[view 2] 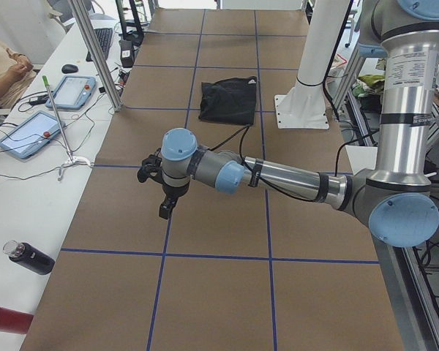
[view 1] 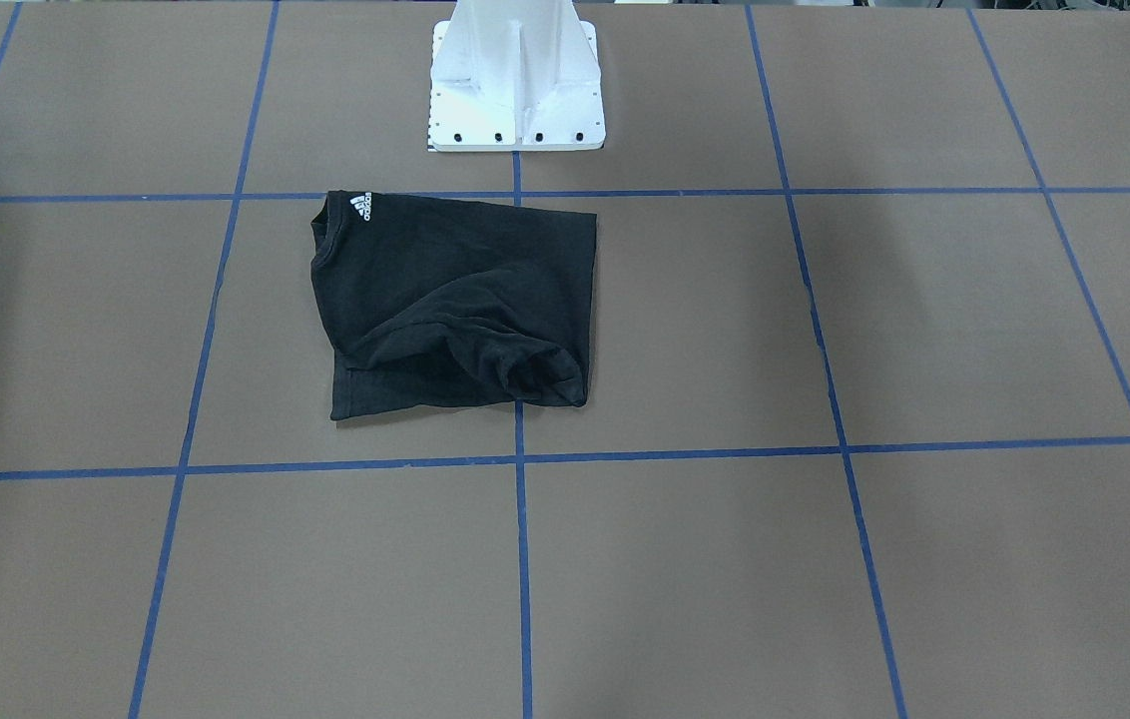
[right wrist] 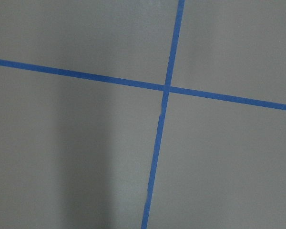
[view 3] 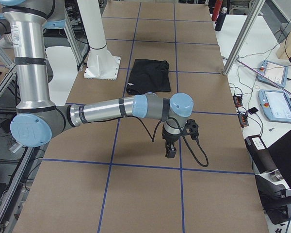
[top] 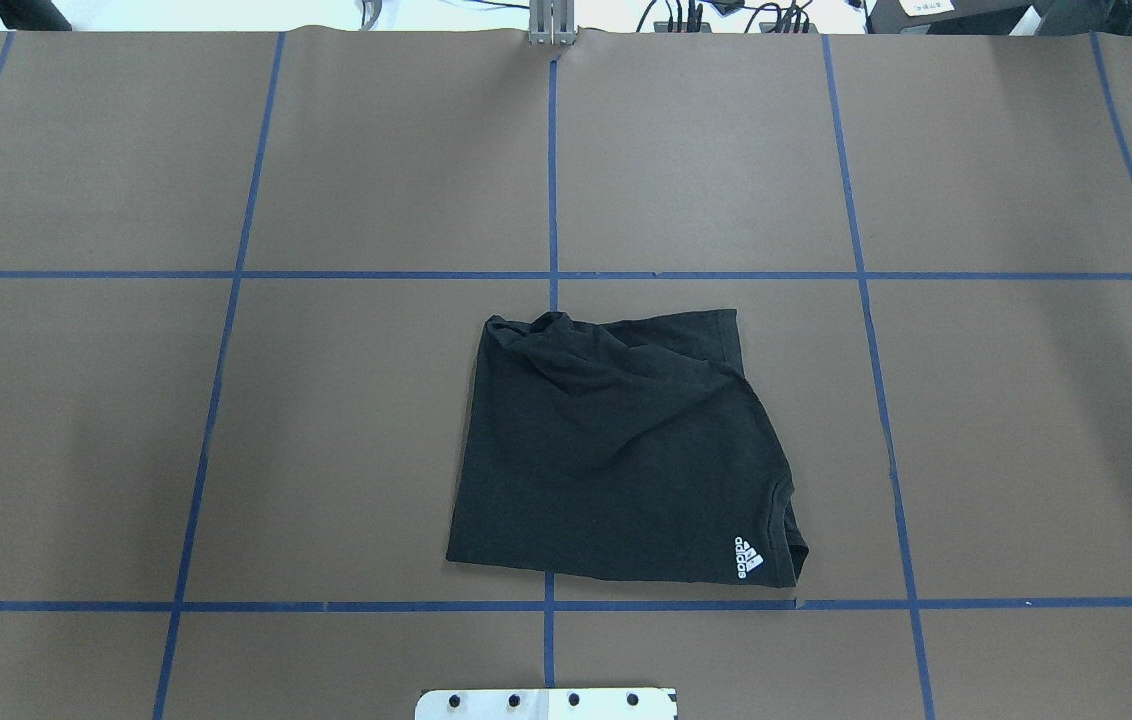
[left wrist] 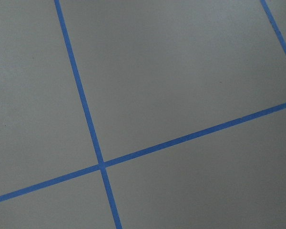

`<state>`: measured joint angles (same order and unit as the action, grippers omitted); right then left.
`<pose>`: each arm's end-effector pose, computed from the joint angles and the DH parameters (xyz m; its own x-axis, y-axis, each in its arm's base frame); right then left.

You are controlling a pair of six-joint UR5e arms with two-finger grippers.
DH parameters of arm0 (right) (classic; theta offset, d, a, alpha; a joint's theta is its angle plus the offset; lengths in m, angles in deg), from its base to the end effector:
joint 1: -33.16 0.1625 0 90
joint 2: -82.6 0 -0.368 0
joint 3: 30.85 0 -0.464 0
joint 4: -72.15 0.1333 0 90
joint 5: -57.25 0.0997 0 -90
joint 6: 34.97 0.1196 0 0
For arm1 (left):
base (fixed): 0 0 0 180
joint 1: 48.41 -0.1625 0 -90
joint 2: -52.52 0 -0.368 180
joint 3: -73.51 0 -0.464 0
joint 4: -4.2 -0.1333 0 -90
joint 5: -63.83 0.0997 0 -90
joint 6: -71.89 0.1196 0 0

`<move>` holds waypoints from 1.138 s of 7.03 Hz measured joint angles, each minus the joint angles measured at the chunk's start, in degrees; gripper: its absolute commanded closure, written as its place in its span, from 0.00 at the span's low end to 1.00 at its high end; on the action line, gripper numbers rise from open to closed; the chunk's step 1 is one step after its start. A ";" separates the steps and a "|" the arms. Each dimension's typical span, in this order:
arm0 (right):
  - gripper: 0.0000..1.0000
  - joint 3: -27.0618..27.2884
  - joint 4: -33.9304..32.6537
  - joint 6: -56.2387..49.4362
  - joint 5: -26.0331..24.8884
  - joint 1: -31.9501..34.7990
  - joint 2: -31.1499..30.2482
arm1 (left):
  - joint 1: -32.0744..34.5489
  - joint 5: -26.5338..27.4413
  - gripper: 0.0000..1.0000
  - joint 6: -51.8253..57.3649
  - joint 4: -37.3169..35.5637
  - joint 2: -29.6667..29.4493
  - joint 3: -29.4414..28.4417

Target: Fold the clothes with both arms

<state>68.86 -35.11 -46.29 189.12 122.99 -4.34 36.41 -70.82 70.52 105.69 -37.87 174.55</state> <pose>0.0518 -0.5647 0.5240 0.7297 -0.1466 0.6678 0.1491 0.9874 0.0538 0.0035 -0.5843 0.4781 0.6856 0.3148 -0.6564 -0.0668 0.9251 0.3739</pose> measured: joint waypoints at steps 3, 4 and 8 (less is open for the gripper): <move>0.00 0.21 1.57 0.14 0.60 0.00 -0.35 | 0.07 -0.87 0.00 -0.27 -0.20 0.58 2.26; 0.00 0.77 1.84 0.15 0.68 0.01 -0.60 | 0.08 -0.93 0.00 -0.29 -0.18 0.65 2.40; 0.00 0.77 1.97 0.19 0.35 0.02 -0.77 | 0.09 -0.89 0.00 -0.53 -0.10 0.19 2.49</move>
<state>69.63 -33.14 -46.10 189.48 123.02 -5.11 36.49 -71.71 69.99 105.59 -37.69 177.04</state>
